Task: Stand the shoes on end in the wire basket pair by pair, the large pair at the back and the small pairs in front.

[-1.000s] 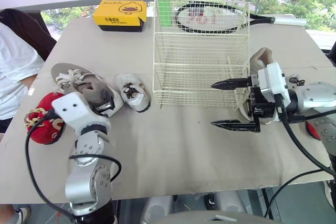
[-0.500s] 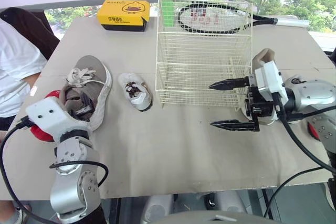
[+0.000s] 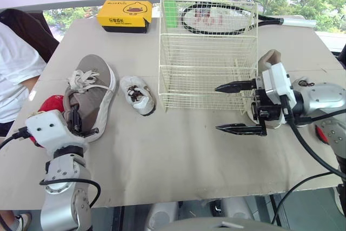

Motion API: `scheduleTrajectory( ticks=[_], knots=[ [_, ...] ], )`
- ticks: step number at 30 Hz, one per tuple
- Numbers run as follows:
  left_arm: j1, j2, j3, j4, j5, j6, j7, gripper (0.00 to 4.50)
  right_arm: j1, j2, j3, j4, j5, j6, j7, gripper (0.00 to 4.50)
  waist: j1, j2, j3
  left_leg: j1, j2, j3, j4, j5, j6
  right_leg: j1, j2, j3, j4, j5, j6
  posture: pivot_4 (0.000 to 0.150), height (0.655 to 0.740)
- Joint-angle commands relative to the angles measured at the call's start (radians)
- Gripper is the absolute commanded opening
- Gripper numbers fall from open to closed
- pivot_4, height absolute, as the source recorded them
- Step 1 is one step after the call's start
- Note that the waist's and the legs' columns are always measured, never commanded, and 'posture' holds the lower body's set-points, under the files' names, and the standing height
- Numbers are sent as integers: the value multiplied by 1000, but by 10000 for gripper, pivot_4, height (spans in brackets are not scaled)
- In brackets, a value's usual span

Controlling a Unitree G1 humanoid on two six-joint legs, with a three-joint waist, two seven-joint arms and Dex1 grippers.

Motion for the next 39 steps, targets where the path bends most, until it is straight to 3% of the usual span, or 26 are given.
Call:
scheduleTrajectory(
  ticks=[1, 9, 13, 16, 25, 33, 39],
  knots=[
    [-2, 25, -2, -69, -17, -93, -75, 4848, -11, 5, -2, -22, 10, -7, -2, 45000, 1, 0, 0, 0, 0, 0, 0, 0, 0, 0, 0, 0, 0, 0, 0, 1500, 7400],
    [-227, 147, 28, -94, -15, -156, -110, 4841, -85, 51, -17, 51, -7, -28, -27, 45000, 4, -4, 2, -2, -1, -3, 1, 0, 0, 0, -2, -4, -1, 1, 1, 1500, 7400],
    [-346, 205, -9, -96, -21, -150, -144, 4731, -205, 107, -37, 153, -33, -34, -94, 45000, -5, -4, 2, -3, -2, -1, 0, 0, 0, -2, -1, -2, -1, 2, 3, 1500, 7400],
    [-404, 273, -71, -78, -37, -181, -254, 4580, -385, 118, -36, 304, -41, -35, -57, 45000, -6, -2, 4, -3, -1, -1, -2, 0, -1, -3, -1, -1, 0, 2, 3, 1500, 7400],
    [-601, 397, -167, 91, -62, -365, -516, 4572, -917, 155, 169, 869, -420, -435, 168, 45000, -18, -1, 5, -17, -2, 1, -4, 5, -7, -20, 4, -1, 2, 2, 2, 1500, 7400],
    [-632, 408, -258, 131, 7, -533, -637, 4568, -1101, 259, 276, 1224, -632, -728, 288, 45000, -32, 0, 5, -21, -1, 6, -7, 4, -8, -29, 2, 0, 3, 3, 3, 1500, 7400],
    [-621, 406, -270, 147, 51, -602, -664, 4560, -1169, 318, 277, 1362, -698, -696, 314, 45000, -31, 0, 5, -27, 1, 3, -5, 7, -12, -37, 3, -3, 8, 3, 3, 1500, 7400]
  ],
)
